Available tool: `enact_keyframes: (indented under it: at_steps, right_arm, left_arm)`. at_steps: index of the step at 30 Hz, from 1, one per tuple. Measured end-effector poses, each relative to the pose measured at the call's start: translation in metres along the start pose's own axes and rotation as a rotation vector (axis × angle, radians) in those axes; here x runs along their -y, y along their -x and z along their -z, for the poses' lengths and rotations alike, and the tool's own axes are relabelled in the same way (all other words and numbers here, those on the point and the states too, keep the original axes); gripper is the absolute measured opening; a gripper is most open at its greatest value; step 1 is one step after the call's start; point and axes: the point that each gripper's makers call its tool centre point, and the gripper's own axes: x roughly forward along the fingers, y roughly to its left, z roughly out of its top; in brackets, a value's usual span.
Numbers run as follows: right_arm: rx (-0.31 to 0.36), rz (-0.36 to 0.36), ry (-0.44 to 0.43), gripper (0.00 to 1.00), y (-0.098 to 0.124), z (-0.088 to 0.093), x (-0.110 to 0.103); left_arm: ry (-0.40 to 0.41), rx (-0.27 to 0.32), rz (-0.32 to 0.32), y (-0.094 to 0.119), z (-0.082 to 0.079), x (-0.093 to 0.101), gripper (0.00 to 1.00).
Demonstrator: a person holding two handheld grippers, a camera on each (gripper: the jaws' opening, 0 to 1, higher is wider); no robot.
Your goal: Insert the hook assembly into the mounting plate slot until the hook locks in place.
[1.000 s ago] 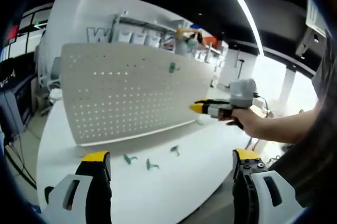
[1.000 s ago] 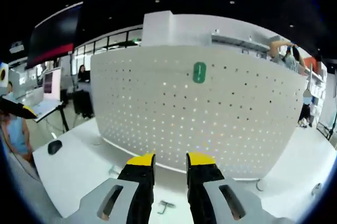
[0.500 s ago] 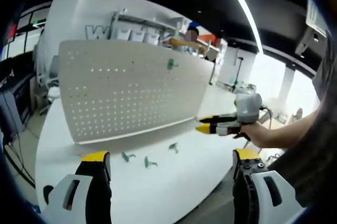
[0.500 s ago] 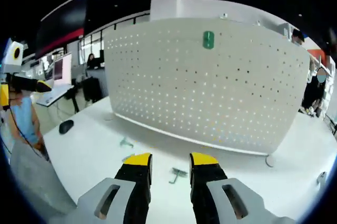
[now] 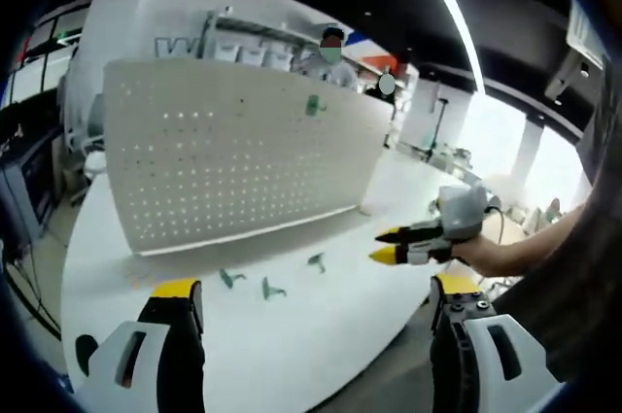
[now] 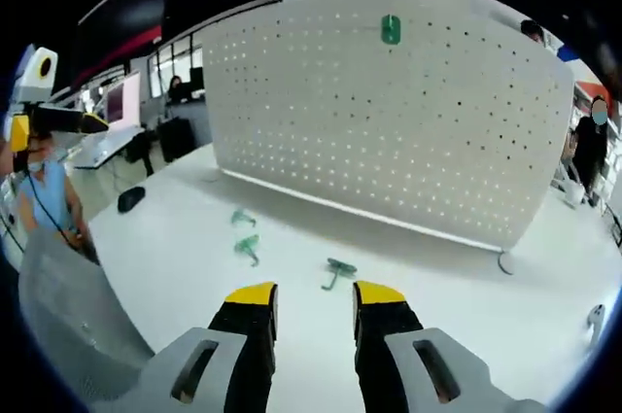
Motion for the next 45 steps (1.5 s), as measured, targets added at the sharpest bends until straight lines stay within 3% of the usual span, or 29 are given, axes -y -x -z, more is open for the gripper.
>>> enact_keyframes:
  at_steps: [12,21,31,45]
  right_arm:
    - [-0.074,-0.089,0.041,0.31,-0.001,0.027,-0.035]
    - [-0.125,-0.134,0.077,0.33,-0.004,0.041,-0.042]
    - [-0.174,-0.179,0.132,0.33,-0.025,0.046,-0.037]
    - [-0.219,-0.212,0.266,0.32,-0.078,0.030,-0.007]
  left_arm:
    - [0.005,-0.019,0.016,-0.004,0.006,0.003,0.99]
    - [0.016,-0.034,0.015,-0.005,0.012,0.000,0.98]
    - [0.030,-0.043,0.010,-0.007,0.015,-0.004,0.98]
    - [0.061,-0.053,-0.030,-0.004,0.019,-0.020,0.98]
